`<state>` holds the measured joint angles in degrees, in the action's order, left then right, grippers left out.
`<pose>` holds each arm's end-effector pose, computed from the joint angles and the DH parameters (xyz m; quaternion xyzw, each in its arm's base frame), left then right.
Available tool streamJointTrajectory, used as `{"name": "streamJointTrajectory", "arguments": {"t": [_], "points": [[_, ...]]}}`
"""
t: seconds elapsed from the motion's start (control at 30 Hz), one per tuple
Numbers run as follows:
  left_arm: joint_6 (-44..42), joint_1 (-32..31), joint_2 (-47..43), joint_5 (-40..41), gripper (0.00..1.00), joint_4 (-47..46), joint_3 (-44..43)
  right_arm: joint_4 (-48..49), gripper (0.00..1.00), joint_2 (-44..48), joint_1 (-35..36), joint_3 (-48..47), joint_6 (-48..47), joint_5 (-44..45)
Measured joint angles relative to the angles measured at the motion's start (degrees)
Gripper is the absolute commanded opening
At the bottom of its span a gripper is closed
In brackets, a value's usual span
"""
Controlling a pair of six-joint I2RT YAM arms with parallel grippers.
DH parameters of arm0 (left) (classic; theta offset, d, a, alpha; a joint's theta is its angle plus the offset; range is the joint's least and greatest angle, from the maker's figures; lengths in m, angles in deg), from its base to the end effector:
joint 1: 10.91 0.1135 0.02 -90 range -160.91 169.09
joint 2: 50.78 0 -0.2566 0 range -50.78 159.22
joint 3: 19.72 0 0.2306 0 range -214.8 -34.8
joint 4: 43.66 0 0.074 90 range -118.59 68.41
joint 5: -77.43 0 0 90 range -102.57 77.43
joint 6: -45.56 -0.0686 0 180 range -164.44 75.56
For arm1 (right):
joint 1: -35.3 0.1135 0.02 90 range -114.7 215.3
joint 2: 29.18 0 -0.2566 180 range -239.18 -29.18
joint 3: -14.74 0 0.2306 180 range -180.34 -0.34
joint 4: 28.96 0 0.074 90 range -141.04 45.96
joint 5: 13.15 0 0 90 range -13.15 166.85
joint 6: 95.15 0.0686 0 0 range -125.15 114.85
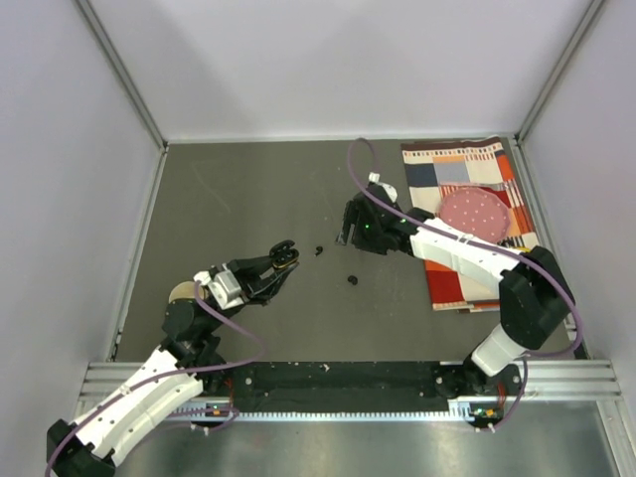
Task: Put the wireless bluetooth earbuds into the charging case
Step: Open the charging case, then pick up the earbud from the center of the board.
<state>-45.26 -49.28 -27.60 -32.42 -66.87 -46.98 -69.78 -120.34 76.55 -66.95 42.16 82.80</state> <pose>0.0931 -0.1035 0.2944 0.3106 0.4335 -0.3556 0.7676 0.2630 0.2212 0.2227 0.0673 0.9370 0.2019 0.2769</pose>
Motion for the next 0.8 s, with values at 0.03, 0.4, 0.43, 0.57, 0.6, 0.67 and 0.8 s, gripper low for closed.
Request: {"name": "streamJointTrajectory", "arguments": {"t": [0.03, 0.4, 0.43, 0.57, 0.6, 0.67, 0.8], "points": [[0.0, 0.0, -0.2, 0.2, 0.00, 0.3, 0.0, -0.2, 0.99, 0.0, 0.4, -0.2, 0.6, 1.2], [-0.8, 0.0, -2.4, 2.0, 0.00, 0.6, 0.0, 7.5, 0.84, 0.6, -2.5, 1.8, 9.1, -3.3], [-0.8, 0.0, -2.4, 2.0, 0.00, 0.6, 0.0, 7.7, 0.80, 0.0, -2.8, 1.7, 10.1, -4.0], [-0.8, 0.0, -2.7, 2.8, 0.00, 0.8, 0.0, 7.1, 0.66, -4.2, -2.4, -0.3, 15.3, -3.2], [-0.9, 0.0, -3.0, 2.9, 0.00, 1.0, 0.0, 6.8, 0.67, -5.5, -1.9, -1.2, 16.5, -2.6], [-1.0, 0.0, -3.7, 3.2, 0.00, 1.6, 0.0, 5.3, 0.66, -7.8, -1.1, -3.5, 18.5, -1.0], [-2.1, 0.0, -5.5, 3.9, 0.00, 3.4, 0.0, 0.9, 0.60, -13.0, 1.7, -11.7, 20.5, 3.4]]}}
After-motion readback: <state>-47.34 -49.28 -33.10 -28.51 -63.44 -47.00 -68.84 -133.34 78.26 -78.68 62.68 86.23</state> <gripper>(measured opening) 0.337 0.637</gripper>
